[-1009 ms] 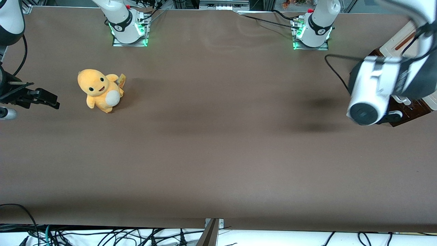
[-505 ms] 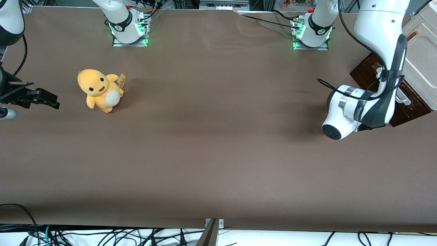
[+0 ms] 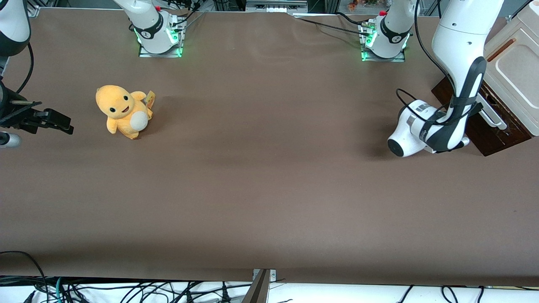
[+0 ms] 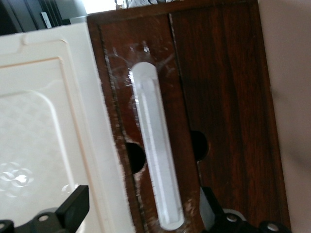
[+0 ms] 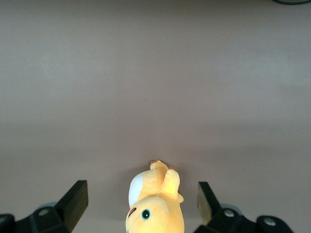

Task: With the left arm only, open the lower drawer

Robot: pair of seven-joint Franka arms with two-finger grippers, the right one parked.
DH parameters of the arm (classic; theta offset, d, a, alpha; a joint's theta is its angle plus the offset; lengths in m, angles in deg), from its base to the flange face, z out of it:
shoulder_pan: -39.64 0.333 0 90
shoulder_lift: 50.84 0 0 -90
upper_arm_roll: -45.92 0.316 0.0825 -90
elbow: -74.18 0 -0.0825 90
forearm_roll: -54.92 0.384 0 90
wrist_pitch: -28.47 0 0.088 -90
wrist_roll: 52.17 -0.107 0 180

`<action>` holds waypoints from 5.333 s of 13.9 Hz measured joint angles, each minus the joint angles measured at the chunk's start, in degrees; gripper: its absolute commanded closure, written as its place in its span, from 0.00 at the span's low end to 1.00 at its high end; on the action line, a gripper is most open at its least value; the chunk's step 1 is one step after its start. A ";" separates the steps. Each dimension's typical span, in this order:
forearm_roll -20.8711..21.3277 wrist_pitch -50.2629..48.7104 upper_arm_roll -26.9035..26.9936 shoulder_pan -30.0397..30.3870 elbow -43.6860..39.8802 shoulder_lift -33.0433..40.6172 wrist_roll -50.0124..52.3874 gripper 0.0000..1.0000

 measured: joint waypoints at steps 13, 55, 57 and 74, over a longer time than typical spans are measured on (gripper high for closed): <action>9.19 3.71 -0.08 5.02 6.07 0.03 5.93 0.51; 3.39 -0.85 -0.69 -1.81 -0.43 -3.06 7.89 0.98; 3.17 -1.04 -0.70 -2.26 -1.02 -3.63 7.88 0.98; 1.82 -2.11 -0.69 -3.25 -3.13 -4.85 7.78 0.98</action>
